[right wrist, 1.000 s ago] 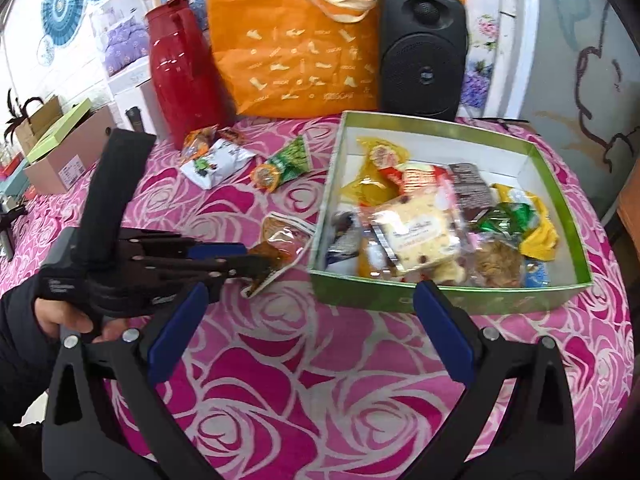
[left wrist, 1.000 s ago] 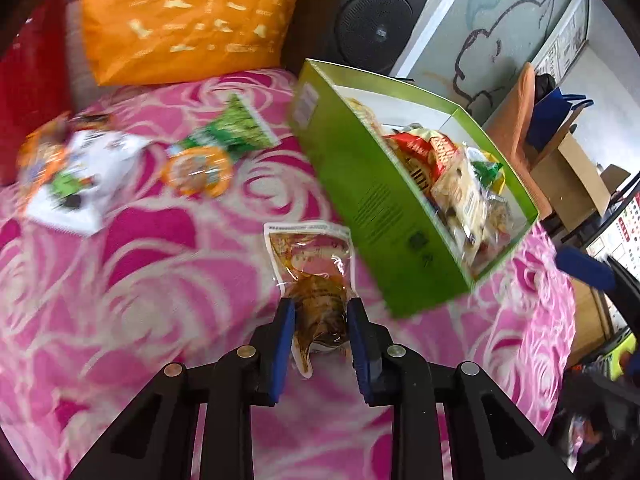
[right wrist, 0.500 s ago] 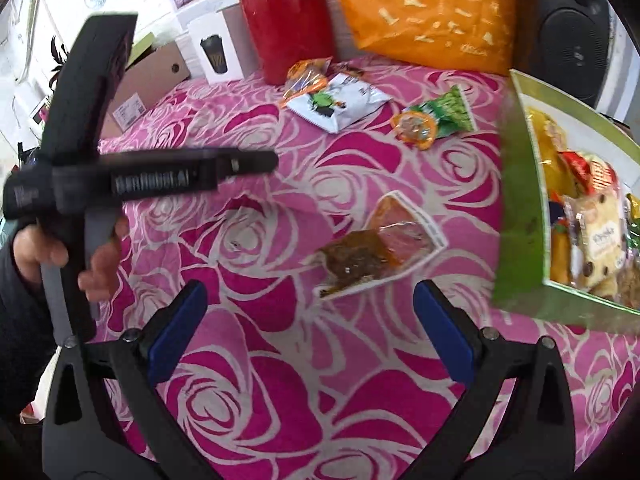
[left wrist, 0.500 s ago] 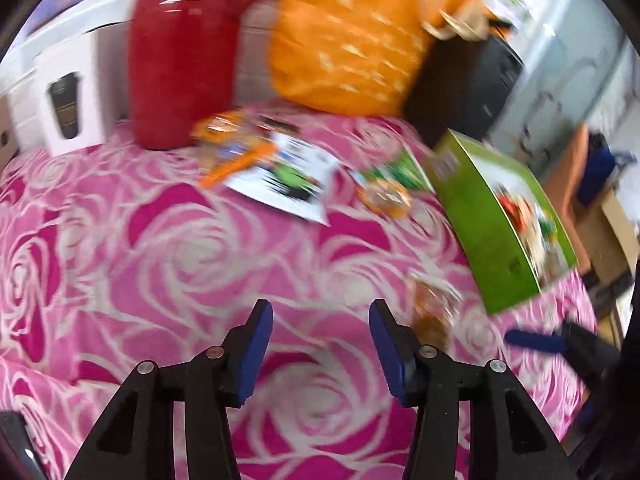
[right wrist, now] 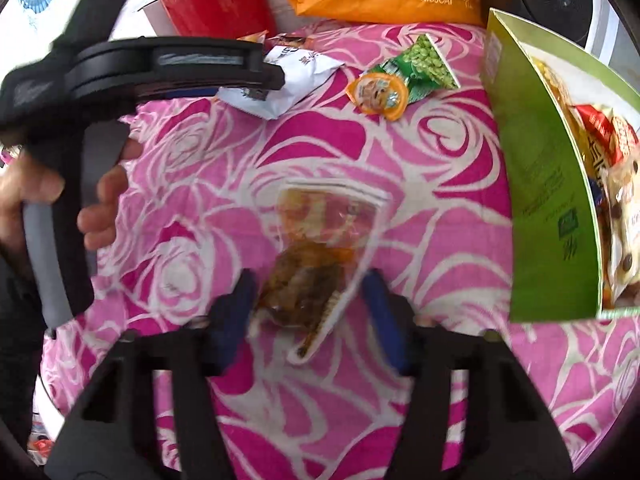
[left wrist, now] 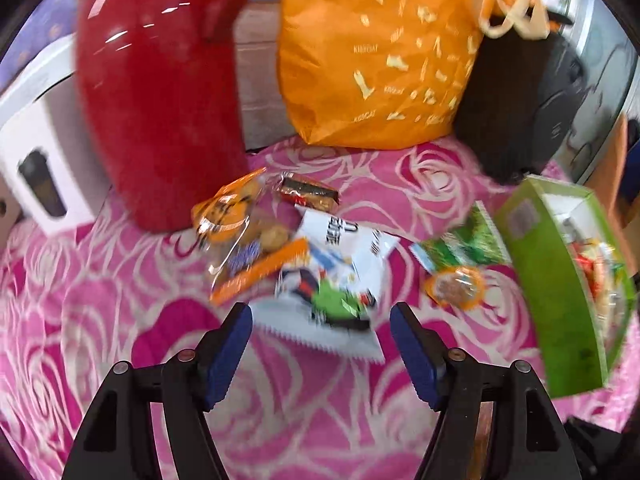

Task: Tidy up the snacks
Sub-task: 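Grasp the clear brown-filled bag with the right tool while the left tool grasps the white snack packet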

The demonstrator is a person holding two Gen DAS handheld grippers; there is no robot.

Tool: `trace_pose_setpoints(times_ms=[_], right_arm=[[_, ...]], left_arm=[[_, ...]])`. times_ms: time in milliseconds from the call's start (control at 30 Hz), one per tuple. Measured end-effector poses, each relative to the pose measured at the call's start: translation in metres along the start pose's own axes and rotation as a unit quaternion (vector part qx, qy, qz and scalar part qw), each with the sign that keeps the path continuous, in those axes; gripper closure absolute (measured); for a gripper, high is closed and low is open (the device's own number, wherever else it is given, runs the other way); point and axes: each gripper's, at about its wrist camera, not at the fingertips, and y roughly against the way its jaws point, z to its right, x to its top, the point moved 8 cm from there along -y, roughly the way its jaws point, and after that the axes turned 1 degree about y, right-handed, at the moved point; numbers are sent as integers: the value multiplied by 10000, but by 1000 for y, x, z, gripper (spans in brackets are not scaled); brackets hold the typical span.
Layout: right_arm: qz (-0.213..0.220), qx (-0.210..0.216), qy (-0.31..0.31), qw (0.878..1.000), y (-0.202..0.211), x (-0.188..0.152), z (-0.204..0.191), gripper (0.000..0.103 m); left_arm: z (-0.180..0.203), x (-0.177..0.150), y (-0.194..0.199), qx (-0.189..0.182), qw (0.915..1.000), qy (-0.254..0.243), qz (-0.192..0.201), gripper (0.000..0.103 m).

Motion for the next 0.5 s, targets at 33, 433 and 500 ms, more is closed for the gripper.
trace_pose_setpoints(times_ms=[33,433,500], right_arm=[[20,17,39,10000,1,0,0,52],[-158,302,520,9981,9,-24,-18,56],[-205,353,554,9976,12,-29,-18,56]], left_arm=[[1,3,-6,78,9999,-73,-43,29],[2,-21,-8,-373,9990,-124,-212,78],[-1,-36,3,-426,9988,-57,-219,79]])
